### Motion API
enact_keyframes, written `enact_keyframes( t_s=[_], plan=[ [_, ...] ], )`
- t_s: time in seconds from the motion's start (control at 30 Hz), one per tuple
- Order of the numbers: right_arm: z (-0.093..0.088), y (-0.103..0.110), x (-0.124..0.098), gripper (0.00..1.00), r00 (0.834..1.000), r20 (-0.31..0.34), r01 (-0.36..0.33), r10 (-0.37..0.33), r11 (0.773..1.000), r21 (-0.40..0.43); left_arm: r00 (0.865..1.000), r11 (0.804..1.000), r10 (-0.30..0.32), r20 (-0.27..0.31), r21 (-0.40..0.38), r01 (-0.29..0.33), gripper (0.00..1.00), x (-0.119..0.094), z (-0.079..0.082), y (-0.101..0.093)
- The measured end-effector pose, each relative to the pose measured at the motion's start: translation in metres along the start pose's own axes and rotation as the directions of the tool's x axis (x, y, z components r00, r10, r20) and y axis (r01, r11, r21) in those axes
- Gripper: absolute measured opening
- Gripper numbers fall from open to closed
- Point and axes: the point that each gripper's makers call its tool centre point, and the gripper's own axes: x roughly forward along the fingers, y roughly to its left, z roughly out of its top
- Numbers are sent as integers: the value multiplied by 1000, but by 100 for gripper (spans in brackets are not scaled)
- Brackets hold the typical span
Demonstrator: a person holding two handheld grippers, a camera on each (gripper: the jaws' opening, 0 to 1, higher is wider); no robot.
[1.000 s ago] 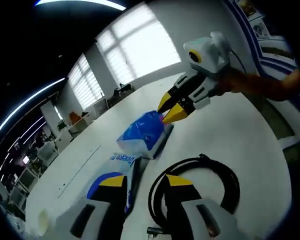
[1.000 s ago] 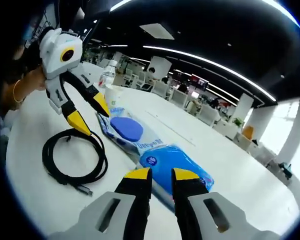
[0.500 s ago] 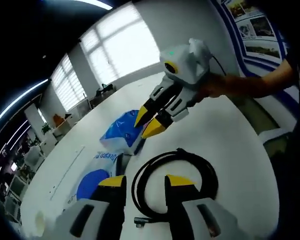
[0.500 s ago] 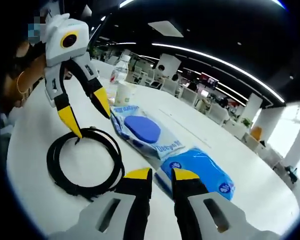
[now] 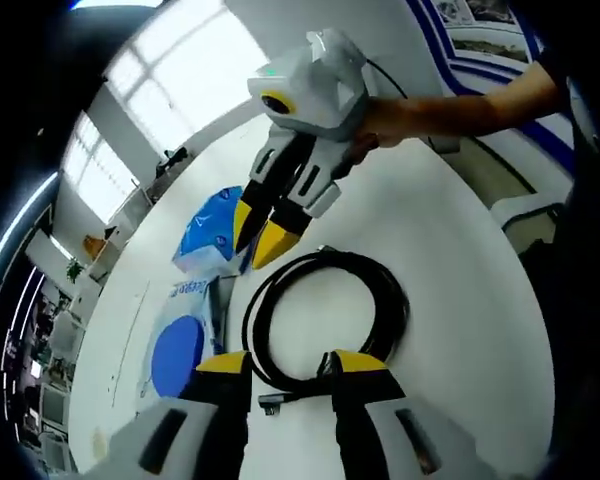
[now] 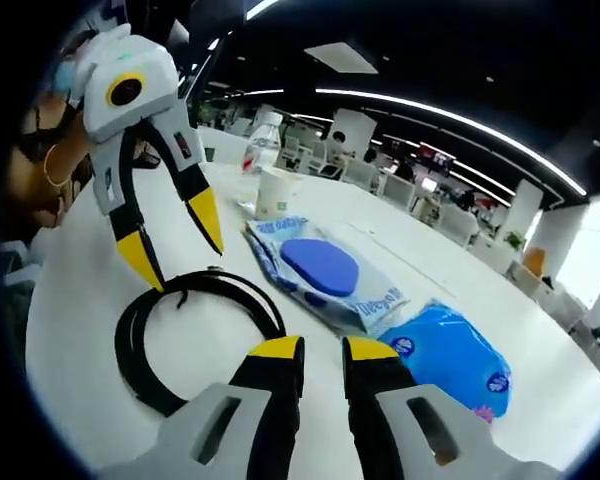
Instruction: Arrange the tabletop items into an orderly group along one side of the table until the central work area is clear of visible clutter.
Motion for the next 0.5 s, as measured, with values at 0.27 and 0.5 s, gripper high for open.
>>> enact_keyframes(
  t_s=[0.27, 0.5],
  plan=[
    [6, 18, 3, 14, 997, 22, -70, 69, 997, 45, 997, 995, -72, -25, 71, 73, 29, -5, -5, -15],
    [-6, 26, 12, 15, 995, -11, -95, 96, 994, 58, 989, 985, -148, -22, 83, 149, 29, -5, -4, -29]
  ],
)
